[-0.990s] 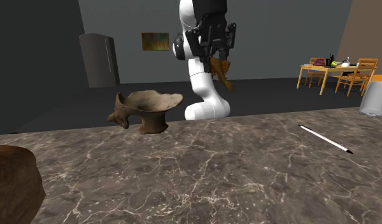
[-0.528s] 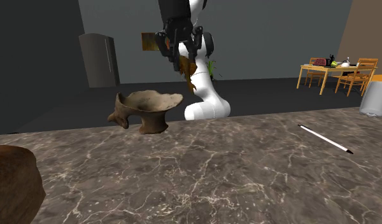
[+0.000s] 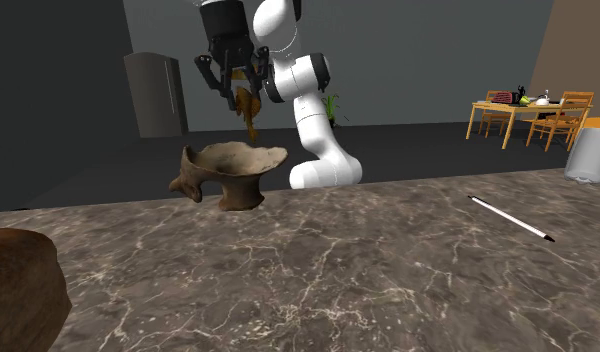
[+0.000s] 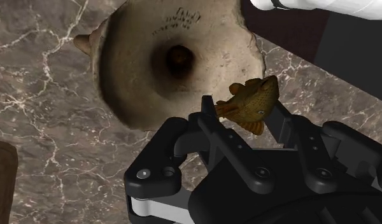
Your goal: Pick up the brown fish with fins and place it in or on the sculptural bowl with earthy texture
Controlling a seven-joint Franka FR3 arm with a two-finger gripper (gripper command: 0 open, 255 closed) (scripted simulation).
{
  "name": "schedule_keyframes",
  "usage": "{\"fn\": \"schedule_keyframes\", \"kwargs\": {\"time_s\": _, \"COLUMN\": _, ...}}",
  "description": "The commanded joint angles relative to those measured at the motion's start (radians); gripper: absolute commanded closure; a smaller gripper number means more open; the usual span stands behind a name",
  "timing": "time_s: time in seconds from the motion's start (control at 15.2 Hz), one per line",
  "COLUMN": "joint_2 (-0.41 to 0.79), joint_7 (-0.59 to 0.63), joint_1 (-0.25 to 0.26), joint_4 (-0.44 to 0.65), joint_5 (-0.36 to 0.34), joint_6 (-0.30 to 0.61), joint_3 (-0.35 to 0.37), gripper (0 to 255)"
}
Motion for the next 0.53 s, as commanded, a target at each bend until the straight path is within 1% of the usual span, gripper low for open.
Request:
{"fn": "schedule_keyframes", "kwargs": {"time_s": 0.0, "joint_2": -0.006, "joint_7": -0.053, "joint_1": -0.001, "joint_4": 0.02, "joint_5": -0.032, "joint_6": -0.015, "joint_3": -0.039, "gripper": 255}}
{"fn": "schedule_keyframes", "kwargs": {"time_s": 0.07, "joint_2": -0.008, "joint_7": -0.087, "joint_1": -0.001, "joint_4": 0.035, "joint_5": -0.051, "joint_6": -0.024, "joint_3": -0.064, "gripper": 255}}
{"fn": "schedule_keyframes", "kwargs": {"time_s": 0.46, "joint_2": -0.073, "joint_7": -0.065, "joint_1": -0.027, "joint_4": -0.101, "joint_5": -0.072, "joint_6": 0.05, "joint_3": -0.048, "gripper": 255}}
